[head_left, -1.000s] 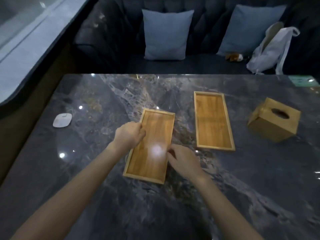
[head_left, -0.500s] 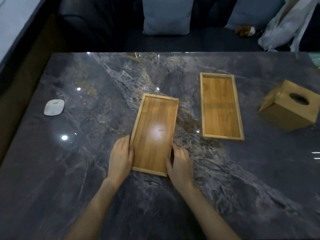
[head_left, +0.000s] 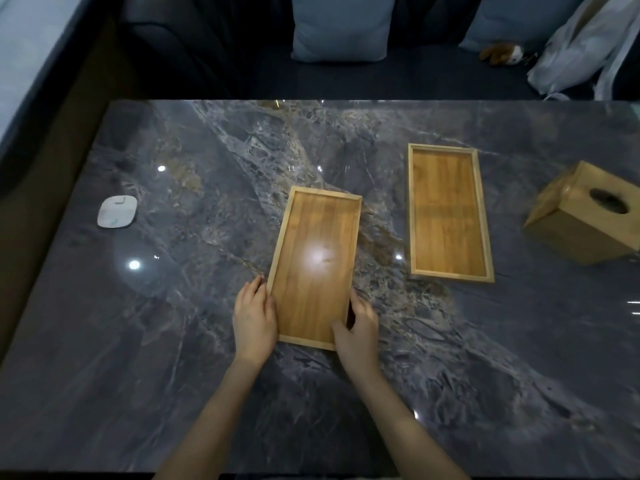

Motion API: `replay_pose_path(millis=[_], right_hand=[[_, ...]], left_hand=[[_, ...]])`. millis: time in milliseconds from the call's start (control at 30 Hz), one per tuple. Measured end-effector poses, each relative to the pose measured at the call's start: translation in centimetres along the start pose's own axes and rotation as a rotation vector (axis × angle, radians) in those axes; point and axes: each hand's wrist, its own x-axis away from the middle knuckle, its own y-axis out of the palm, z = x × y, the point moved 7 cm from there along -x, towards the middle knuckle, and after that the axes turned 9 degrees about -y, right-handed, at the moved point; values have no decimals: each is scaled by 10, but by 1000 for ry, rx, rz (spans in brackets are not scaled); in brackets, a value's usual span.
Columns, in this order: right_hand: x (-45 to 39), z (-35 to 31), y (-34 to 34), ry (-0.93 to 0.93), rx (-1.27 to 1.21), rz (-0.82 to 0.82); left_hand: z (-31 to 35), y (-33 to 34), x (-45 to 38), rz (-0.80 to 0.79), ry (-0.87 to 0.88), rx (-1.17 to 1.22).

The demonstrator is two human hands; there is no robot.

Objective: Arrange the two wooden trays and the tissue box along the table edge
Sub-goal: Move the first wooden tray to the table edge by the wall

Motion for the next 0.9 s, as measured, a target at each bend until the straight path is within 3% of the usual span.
replay_pose_path(millis=[233, 500, 900], right_hand=[[5, -6, -9, 169, -432, 18], [16, -36, 9, 244, -801, -169], [1, -108, 98, 115, -737, -373]], left_hand=[[1, -29, 5, -94, -77, 200], [-10, -72, -5, -179, -71, 396], [-70, -177, -31, 61, -32, 491]])
